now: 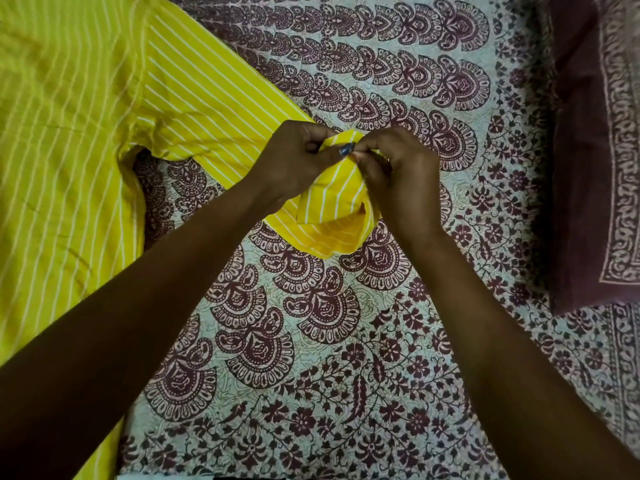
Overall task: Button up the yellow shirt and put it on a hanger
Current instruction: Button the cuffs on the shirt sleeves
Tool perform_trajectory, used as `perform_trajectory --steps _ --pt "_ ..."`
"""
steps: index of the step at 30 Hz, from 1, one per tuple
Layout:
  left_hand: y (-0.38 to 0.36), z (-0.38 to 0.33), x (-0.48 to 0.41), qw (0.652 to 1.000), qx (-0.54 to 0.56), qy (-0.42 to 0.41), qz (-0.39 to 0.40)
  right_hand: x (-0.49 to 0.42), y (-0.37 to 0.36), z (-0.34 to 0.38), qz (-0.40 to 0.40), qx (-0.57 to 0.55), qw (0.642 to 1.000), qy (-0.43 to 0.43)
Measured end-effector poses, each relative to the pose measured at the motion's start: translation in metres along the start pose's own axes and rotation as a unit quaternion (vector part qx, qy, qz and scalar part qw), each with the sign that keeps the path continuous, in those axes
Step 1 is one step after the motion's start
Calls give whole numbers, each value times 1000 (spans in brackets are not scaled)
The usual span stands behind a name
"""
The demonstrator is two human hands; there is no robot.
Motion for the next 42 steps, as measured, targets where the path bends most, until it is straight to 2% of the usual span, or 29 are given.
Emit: perform_trajectory --steps 6,11,15,22,26,28,33,36,38,42 --pt "2 0 -2 994 -73 -62 -56 -2 -2 -1 1 -32 998 -61" --pt "2 -3 -2 995 -25 -77 -57 3 -7 -7 5 -121 982 -148" --pt "1 -8 3 992 -36 -104 -64 5 -9 -7 12 -197 961 -194" --pt "1 -11 13 976 -76 -178 -101 4 -10 0 -3 -220 948 -229" --pt "5 -12 19 966 -99 -220 -94 2 -14 1 19 -189 958 -216" --pt "7 -9 20 975 -74 -191 -80 1 -16 2 35 -176 964 -197" --pt "10 -2 11 993 44 -43 -96 -1 -10 7 10 -127 982 -143" --pt "6 -9 9 998 61 1 -21 0 -3 11 -19 -107 986 -124" --pt "0 -8 9 996 47 62 39 -1 1 13 -27 -90 990 -105" --pt "-1 4 7 970 153 153 110 1 0 18 0 -58 998 -30"
Point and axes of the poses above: each hand's wrist, its own x-axis away from the middle knuckle, its own y-axis out of the back of the hand, z = x × y, the point moved 4 cm from there along -x, towards the middle knuckle, and after that the axes turned 11 degrees about x, right-handed, at the moved point
